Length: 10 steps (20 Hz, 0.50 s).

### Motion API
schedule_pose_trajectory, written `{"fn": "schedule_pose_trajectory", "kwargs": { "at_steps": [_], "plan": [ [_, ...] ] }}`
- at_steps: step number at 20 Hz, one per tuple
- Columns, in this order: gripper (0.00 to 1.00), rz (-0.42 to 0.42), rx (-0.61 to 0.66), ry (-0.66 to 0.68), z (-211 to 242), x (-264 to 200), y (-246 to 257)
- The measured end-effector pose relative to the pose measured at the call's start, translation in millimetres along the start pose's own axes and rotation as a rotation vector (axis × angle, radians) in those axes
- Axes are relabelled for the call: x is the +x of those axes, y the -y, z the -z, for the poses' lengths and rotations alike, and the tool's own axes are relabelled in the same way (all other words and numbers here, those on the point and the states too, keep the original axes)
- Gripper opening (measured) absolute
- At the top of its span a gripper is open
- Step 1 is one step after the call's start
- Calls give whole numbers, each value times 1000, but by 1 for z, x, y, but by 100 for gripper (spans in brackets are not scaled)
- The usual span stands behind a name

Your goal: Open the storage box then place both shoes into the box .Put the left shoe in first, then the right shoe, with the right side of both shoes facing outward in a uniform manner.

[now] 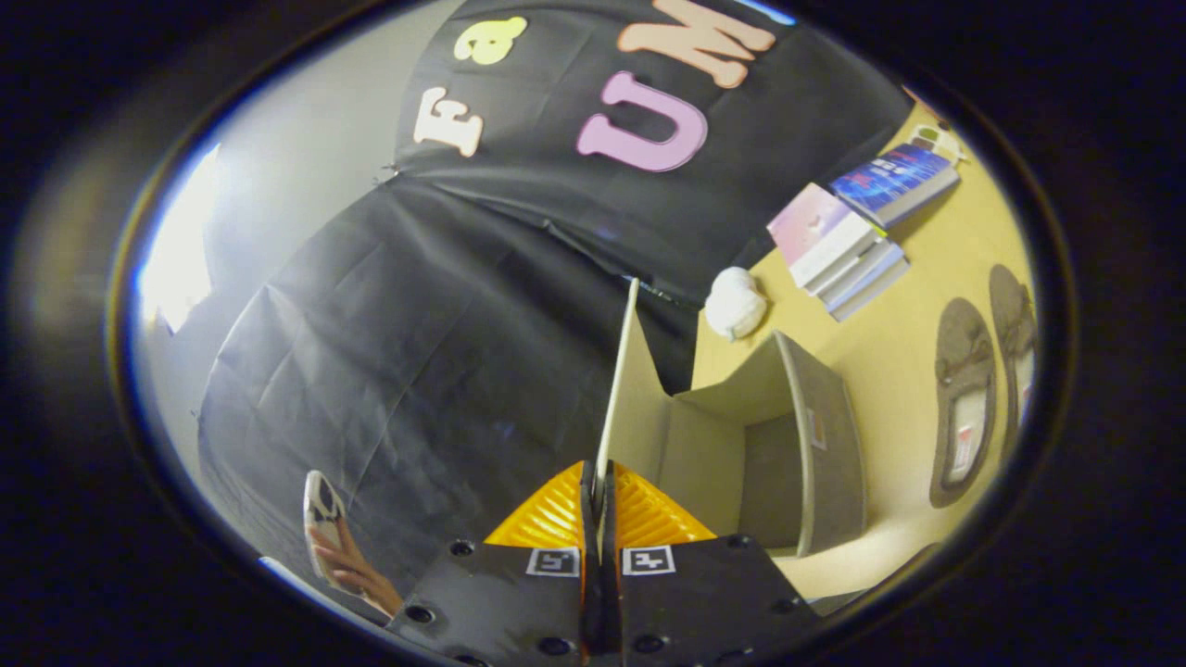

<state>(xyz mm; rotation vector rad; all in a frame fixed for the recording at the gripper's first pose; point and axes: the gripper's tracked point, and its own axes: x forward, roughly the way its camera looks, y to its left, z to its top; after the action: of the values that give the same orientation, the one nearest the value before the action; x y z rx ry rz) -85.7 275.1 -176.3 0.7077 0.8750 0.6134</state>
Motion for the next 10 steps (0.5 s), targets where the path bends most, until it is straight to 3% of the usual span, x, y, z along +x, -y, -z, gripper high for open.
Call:
{"fn": "schedule_pose_trajectory", "kwargs": {
  "at_steps": [10],
  "plan": [
    [3,-50,-73,-131,38,47,-67]
  ]
}}
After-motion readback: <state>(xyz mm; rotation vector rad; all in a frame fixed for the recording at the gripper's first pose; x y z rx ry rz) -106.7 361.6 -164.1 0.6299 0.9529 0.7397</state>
